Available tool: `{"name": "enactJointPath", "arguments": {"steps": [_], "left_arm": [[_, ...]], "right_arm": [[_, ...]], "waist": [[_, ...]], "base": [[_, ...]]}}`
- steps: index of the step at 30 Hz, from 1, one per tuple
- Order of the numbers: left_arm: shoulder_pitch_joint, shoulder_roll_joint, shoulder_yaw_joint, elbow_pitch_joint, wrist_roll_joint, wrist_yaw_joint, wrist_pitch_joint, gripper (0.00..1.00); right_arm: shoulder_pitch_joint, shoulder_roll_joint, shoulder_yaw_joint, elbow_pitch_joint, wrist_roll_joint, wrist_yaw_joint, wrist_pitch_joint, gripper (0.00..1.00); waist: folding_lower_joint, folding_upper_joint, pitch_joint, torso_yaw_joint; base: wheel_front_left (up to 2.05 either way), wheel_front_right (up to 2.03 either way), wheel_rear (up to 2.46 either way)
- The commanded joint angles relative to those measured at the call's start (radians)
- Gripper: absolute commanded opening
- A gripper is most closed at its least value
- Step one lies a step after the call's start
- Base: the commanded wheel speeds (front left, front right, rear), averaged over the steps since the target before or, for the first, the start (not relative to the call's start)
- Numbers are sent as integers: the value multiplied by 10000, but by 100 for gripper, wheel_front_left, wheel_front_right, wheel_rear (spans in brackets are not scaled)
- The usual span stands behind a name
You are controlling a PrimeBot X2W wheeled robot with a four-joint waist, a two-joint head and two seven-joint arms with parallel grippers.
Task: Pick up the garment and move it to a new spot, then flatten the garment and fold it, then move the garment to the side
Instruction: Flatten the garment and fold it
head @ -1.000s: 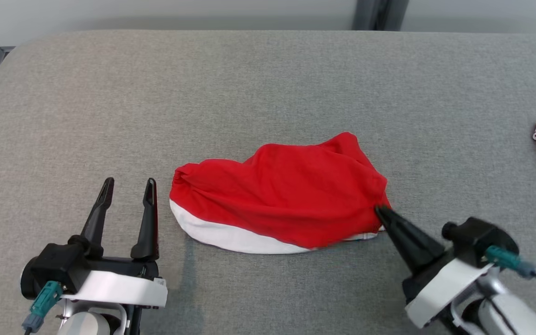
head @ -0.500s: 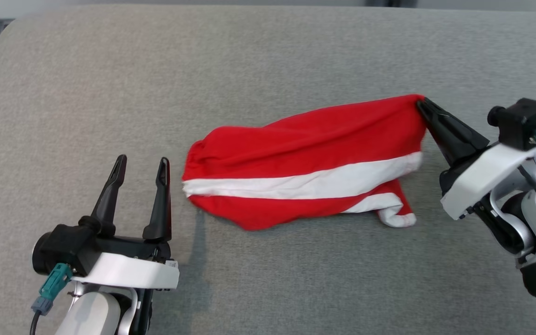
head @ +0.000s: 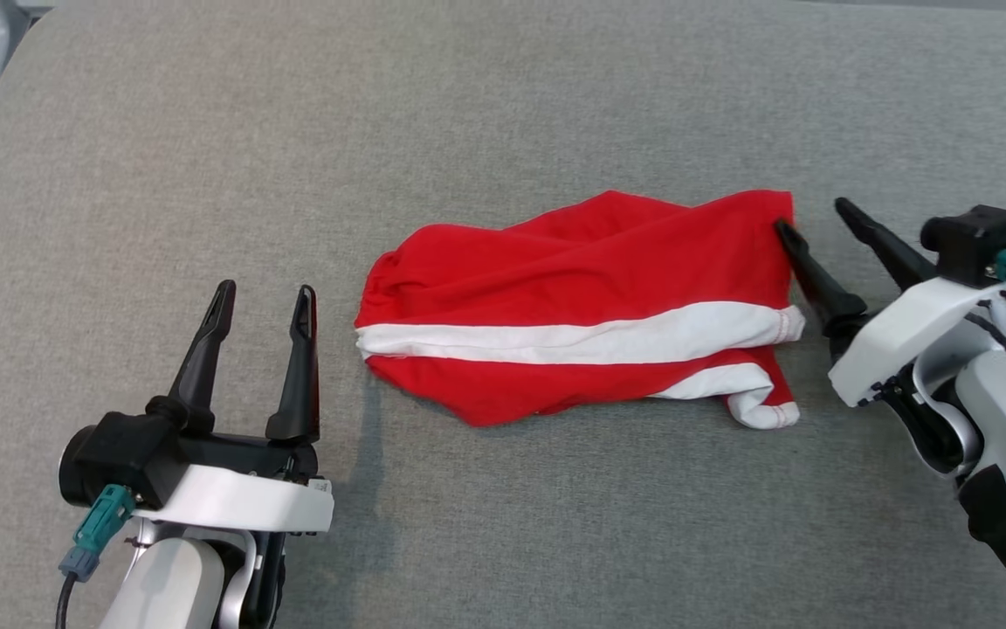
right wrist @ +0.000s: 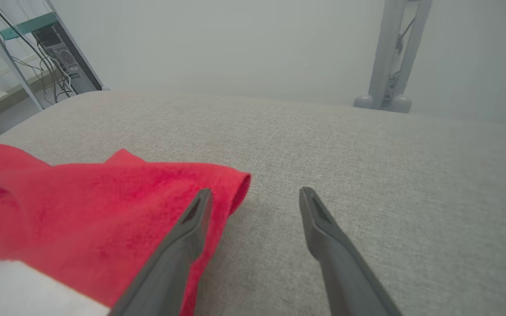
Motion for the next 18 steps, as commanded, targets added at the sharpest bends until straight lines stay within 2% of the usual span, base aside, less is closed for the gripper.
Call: {"name": "enactJointPath", "arguments": {"steps": [1,5,8,12,18], "left_arm": [[4,28,60,19,54,-45,-33,100],[161,102,148,110,148,-76,-33,100],[291,198,224,141,172,-49,-33,100],[448,378,296,97,140,3,98,100],[836,601,296,28,78,72,352,100]], "right_arm": [[57,-73,-36,58,70,-3,-119,100],[564,-203,-464,222,280,-3,-793,100],[1007,-251,-1372,63,29,-3,-1067,100],[1775,-77,-2822,-816,-1060,-1,-1115,100],[3737,731,-4389,-2671,-2702,-3,-1048,100]], "waist": [[0,0,-105,-106],[0,0,-468,-438],[0,0,-740,-738],[0,0,-1117,-1150],[0,0,-1737,-1521]], "base": [[0,0,0],[0,0,0],[0,0,0],[0,0,0],[0,0,0]]}}
